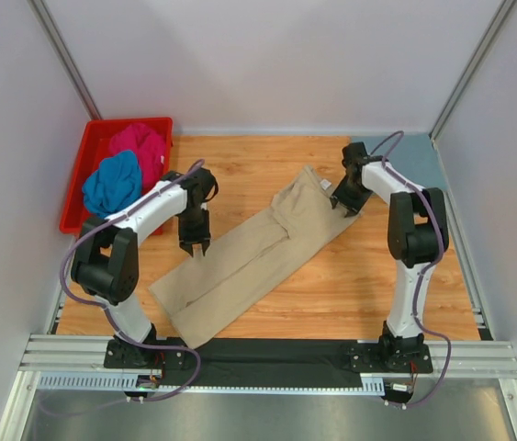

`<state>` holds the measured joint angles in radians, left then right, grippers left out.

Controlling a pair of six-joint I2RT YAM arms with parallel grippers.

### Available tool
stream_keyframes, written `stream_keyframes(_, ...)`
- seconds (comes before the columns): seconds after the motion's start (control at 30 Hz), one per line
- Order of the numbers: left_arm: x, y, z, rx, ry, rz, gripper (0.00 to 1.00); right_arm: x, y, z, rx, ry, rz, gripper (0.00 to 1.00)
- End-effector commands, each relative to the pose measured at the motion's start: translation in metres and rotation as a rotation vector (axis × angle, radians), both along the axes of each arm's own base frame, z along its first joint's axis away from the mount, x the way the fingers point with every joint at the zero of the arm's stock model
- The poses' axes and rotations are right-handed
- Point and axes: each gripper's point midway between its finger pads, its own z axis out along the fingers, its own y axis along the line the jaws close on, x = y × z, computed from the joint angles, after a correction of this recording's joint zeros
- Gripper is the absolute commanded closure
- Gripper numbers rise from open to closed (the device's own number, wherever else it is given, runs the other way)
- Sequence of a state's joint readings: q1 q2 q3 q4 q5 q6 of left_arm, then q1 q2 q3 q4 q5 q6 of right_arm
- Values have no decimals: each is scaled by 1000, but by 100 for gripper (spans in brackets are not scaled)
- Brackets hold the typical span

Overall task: Fold and stack the t-shirts
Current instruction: Fold the tshirt

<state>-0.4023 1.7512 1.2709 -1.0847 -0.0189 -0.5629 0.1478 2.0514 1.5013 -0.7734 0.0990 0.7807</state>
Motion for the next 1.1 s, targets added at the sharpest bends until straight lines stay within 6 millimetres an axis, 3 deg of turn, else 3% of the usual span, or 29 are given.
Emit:
stream_keyframes(0.0, 23, 8, 38, 13, -141, 60, 57, 35, -4, -11, -57, -19, 104, 51)
stream_keyframes(0.1, 29, 6, 45, 5, -159, 70, 57, 70, 14, -13, 11, -63, 162, 51)
stream_keyframes(0.17, 29, 5, 44, -3, -156, 74, 58, 87, 29, -15, 81, -89, 198, 51)
stream_keyframes(0.23, 27, 0, 37, -30, -140, 64, 58, 116, 39, -12, 107, -147, 221, 51)
stream_keyframes(0.43, 2, -23, 5, -176, -26, 2, 60, 204, 74, 25, 259, -441, 357, 48)
stream_keyframes(0.53, -11, -30, -3, -236, 8, -17, 60, 224, 87, 54, 357, -556, 410, 47)
stream_keyframes(0.63, -16, -37, -3, -289, 17, -42, 60, 219, 85, 79, 396, -585, 409, 47)
stream_keyframes(0.77, -7, -69, 18, -418, -55, -204, 60, 201, 72, 117, 416, -618, 401, 47)
stream_keyframes(0.9, -13, -110, 31, -453, -74, -387, 60, 185, 53, 128, 452, -597, 357, 49)
stream_keyframes(1.07, -30, -133, 20, -505, -25, -390, 61, 150, 55, 119, 494, -497, 354, 49)
